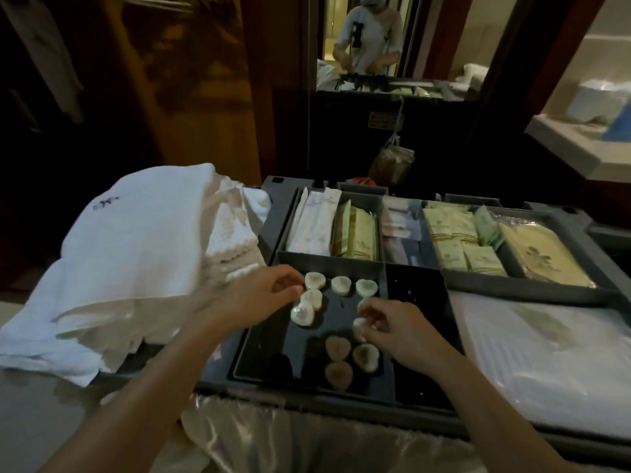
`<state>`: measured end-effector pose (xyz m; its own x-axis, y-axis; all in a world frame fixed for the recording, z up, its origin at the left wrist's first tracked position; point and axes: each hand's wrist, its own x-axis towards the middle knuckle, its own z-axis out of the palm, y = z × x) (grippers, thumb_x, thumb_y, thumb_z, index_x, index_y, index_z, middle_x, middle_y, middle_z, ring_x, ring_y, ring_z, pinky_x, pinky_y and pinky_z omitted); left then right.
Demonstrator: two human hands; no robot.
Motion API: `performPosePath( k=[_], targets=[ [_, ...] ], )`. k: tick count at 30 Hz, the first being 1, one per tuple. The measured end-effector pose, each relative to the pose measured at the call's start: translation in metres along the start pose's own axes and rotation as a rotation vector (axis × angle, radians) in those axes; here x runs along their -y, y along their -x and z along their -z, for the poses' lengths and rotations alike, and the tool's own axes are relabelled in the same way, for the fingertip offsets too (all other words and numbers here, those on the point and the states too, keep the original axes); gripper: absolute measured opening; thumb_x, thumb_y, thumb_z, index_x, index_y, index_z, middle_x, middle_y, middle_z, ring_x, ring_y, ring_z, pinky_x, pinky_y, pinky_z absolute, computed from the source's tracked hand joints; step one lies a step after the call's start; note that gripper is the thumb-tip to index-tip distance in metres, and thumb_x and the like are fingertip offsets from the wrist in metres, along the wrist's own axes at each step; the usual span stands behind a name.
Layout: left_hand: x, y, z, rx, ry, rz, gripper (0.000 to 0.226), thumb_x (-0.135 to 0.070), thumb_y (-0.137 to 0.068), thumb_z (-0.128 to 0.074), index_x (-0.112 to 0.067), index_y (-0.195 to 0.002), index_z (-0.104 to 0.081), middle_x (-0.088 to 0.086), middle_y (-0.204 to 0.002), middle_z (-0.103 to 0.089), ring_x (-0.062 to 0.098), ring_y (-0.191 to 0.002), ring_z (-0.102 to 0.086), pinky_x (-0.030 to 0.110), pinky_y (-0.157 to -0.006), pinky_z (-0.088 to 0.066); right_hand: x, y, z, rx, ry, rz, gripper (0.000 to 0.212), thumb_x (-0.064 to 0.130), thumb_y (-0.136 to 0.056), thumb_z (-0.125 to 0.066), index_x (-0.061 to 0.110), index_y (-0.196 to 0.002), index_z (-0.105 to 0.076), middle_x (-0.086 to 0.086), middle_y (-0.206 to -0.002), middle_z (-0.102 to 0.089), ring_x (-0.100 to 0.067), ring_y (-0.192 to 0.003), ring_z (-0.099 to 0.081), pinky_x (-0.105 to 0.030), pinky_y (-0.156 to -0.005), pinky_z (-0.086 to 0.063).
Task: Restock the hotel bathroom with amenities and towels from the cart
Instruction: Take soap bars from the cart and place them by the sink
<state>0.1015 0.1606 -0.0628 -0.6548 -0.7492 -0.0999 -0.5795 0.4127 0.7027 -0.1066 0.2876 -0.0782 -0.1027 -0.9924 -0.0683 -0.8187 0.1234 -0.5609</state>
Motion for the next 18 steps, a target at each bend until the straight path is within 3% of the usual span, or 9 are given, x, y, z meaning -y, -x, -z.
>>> performPosePath(
  k=[3, 6, 14, 18],
  targets=[
    [0.019, -0.017, -0.005, 0.001, -0.035, -0.044, 0.023, -0.028, -0.089, -0.059, -0.029, -0.111, -0.058, -0.014, -0.098, -0.063, 0.0, -0.093, -0.059, 0.027, -0.087, -0.052, 0.002, -0.019, -0.01, -0.002, 0.139, 0.021, 0.028, 0.034, -0.085, -0.063, 0.022, -0.11, -0.06, 0.009, -0.092, -0.061, -0.011, -0.092, -0.054, -0.034, -0.09, -0.044],
    [0.032, -0.024, -0.014, 0.036, -0.042, -0.079, 0.026, -0.024, -0.088, -0.061, -0.024, -0.114, -0.058, -0.014, -0.096, -0.062, -0.006, -0.088, -0.057, 0.02, -0.086, -0.051, 0.003, -0.034, -0.022, 0.077, 0.148, 0.043, 0.03, 0.035, -0.083, -0.065, 0.022, -0.109, -0.06, 0.006, -0.096, -0.064, -0.013, -0.093, -0.058, -0.032, -0.087, -0.046],
    [0.052, -0.027, -0.033, -0.062, -0.301, -0.237, 0.032, -0.032, -0.086, -0.062, -0.023, -0.117, -0.059, -0.004, -0.116, -0.061, 0.012, -0.105, -0.054, 0.02, -0.088, -0.034, -0.006, -0.054, -0.041, 0.225, 0.336, 0.099, 0.035, 0.048, -0.083, -0.059, 0.023, -0.109, -0.06, 0.009, -0.09, -0.059, -0.014, -0.093, -0.057, -0.029, -0.089, -0.032],
    [0.055, -0.031, -0.033, -0.091, -0.197, -0.268, 0.024, -0.029, -0.085, -0.064, -0.024, -0.109, -0.063, -0.008, -0.106, -0.065, 0.007, -0.098, -0.059, 0.024, -0.089, -0.041, -0.007, -0.053, -0.04, 0.305, 0.358, 0.103, 0.039, 0.053, -0.078, -0.062, 0.025, -0.106, -0.059, 0.008, -0.093, -0.061, -0.015, -0.088, -0.055, -0.028, -0.076, -0.033]
  ],
)
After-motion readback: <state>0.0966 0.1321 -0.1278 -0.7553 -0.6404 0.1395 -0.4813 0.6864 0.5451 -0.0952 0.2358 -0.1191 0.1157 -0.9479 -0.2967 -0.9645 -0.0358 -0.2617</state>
